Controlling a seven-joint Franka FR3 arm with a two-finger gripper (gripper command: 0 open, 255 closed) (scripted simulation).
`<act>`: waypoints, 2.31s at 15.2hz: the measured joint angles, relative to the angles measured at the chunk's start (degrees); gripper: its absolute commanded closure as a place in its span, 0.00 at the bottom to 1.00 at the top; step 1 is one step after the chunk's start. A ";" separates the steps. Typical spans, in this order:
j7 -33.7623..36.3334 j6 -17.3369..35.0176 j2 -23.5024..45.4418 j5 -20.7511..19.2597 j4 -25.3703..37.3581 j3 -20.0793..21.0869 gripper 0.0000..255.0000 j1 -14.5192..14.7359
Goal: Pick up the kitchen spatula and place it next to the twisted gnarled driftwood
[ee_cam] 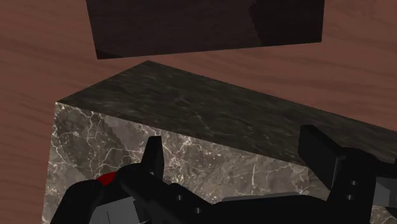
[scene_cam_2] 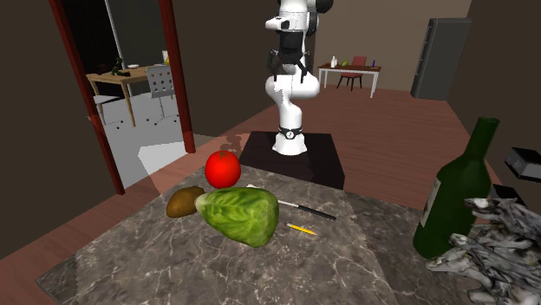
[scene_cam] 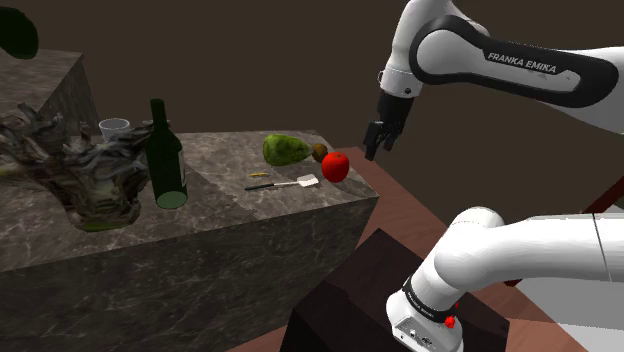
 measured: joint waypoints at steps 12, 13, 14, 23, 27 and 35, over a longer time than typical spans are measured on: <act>-23.70 19.16 15.89 -4.10 -0.92 -9.67 0.00 4.82; -26.23 21.34 17.77 -4.21 -1.03 -10.64 0.00 5.29; -28.35 23.56 19.84 -4.02 -1.00 -11.21 0.00 6.02; -51.62 36.30 39.53 1.06 7.18 -16.29 0.00 10.88; -61.62 40.02 48.41 5.29 12.30 -15.99 0.00 12.27; -76.46 44.46 61.51 11.22 20.74 -12.95 0.00 12.08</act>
